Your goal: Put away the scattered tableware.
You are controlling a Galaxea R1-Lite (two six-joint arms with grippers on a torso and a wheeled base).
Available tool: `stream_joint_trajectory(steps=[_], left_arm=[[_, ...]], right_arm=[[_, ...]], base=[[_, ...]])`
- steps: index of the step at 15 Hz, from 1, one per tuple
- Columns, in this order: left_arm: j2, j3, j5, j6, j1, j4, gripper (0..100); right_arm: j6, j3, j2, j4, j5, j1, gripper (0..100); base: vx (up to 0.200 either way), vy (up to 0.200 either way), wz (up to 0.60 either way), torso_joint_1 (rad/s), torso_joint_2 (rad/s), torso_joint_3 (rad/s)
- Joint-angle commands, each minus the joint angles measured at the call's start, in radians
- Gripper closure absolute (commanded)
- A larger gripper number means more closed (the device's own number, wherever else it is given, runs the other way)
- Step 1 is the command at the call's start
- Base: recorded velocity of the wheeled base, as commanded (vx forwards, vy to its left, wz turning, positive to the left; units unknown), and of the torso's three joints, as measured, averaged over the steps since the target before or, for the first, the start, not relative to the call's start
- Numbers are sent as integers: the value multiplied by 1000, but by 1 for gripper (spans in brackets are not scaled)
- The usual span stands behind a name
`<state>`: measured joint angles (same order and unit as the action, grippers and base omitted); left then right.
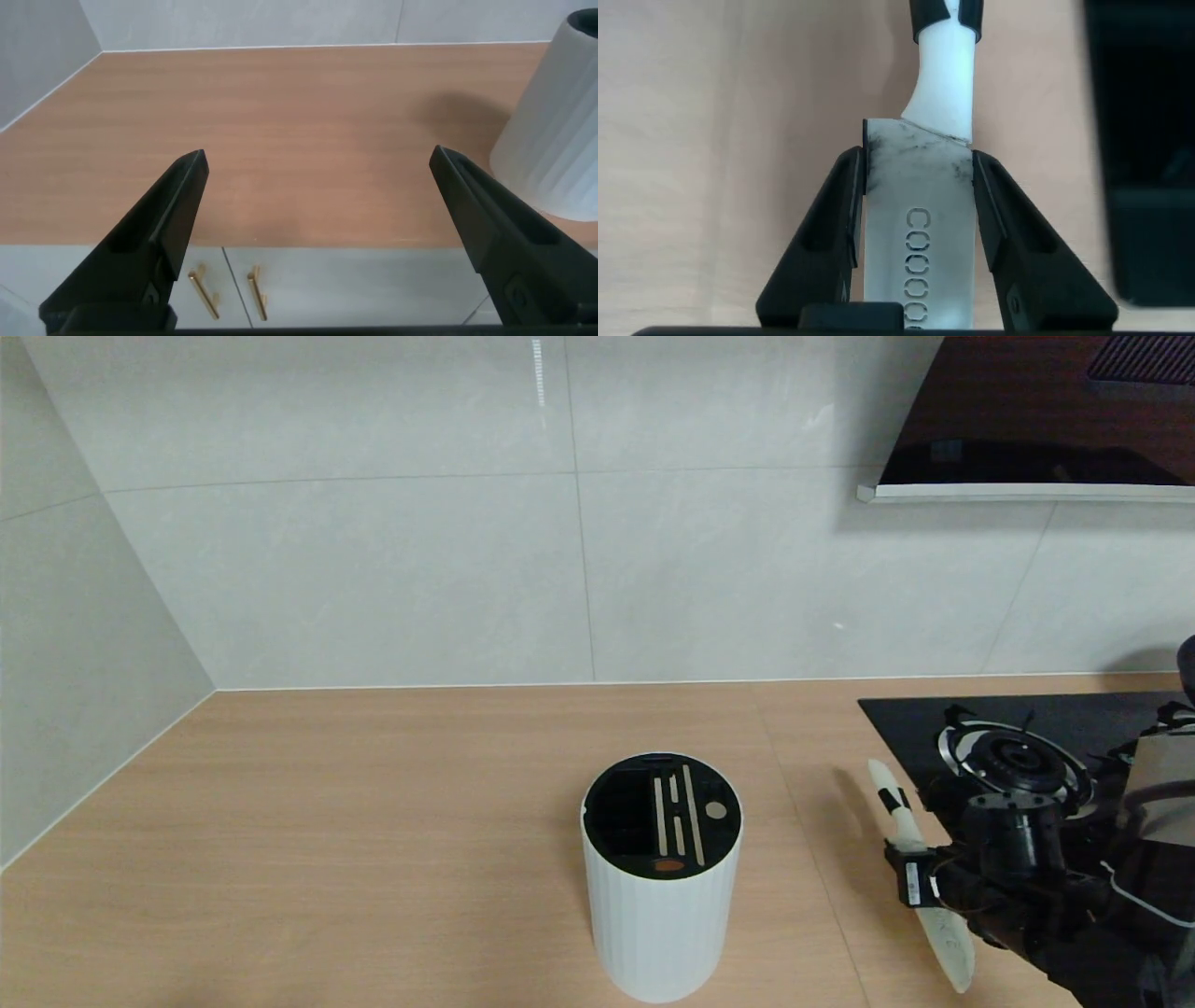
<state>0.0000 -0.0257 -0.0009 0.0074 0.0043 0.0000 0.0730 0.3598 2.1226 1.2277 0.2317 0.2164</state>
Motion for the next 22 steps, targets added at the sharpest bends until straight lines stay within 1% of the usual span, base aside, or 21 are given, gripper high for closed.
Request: stream_joint_trajectory(steps=[1,2,3,4,5,6,7,8,9,10,11,12,13,14,15,16,17,18,19,20,22], left_arm=[[51,-138,-77,-20,-9,55,0],[193,-257,-166,-20,-27,133,0],[328,-327,-240,-9,-27,164,0],[471,-401,-281,12,-27,152,0],[597,-494,-294,12,-29,126,0],[706,-597,-295,5,-29,91,0],[790,-684,-297,-26,-44,63,0],[856,-747,-297,-61,-101,34,0],[907,-775,-295,-98,-190,-12,0],[927,-773,-295,-115,-222,-49,0],[954,-754,-301,-124,-251,-97,0],[969,-746,-314,-130,-306,-101,0],[991,-752,-317,-152,-356,-106,0],[1026,-764,-320,-184,-417,-133,0],[1100,-780,-320,-242,-487,-230,0],[1170,-780,-320,-310,-535,-353,0],[1238,-784,-324,-391,-566,-471,0],[1293,-798,-329,-457,-593,-552,0],[1359,-821,-334,-509,-668,-627,0],[1397,-824,-334,-509,-702,-627,0],[1443,-819,-330,-515,-708,-627,0]], right_arm=[[-5,42,-210,-37,5,-2,100],[-10,140,-322,-175,6,-3,100],[-10,255,-408,-324,6,-3,100],[-10,355,-483,-461,6,1,100],[-10,446,-543,-573,6,17,100],[-7,499,-605,-645,11,54,100],[-7,501,-664,-675,15,80,100],[-7,482,-722,-683,20,121,100],[-4,456,-773,-686,29,172,100],[-5,450,-785,-689,37,199,100],[-10,453,-816,-698,90,307,100],[-12,464,-822,-720,135,373,100],[-12,476,-820,-729,159,428,100],[-10,476,-820,-729,163,468,100],[-10,475,-813,-729,164,500,100],[-9,473,-803,-726,163,526,100],[-5,473,-788,-718,163,558,100],[-5,472,-782,-711,163,583,100],[-2,465,-759,-692,163,614,100],[1,447,-728,-675,161,633,100],[25,427,-650,-609,158,658,100]], base=[[0,0,0,0,0,0],[0,0,0,0,0,0],[0,0,0,0,0,0],[0,0,0,0,0,0],[0,0,0,0,0,0],[0,0,0,0,0,0],[0,0,0,0,0,0],[0,0,0,0,0,0],[0,0,0,0,0,0],[0,0,0,0,0,0],[0,0,0,0,0,0],[0,0,0,0,0,0],[0,0,0,0,0,0],[0,0,0,0,0,0],[0,0,0,0,0,0],[0,0,0,0,0,0],[0,0,0,0,0,0],[0,0,0,0,0,0],[0,0,0,0,0,0],[0,0,0,0,0,0],[0,0,0,0,0,0]])
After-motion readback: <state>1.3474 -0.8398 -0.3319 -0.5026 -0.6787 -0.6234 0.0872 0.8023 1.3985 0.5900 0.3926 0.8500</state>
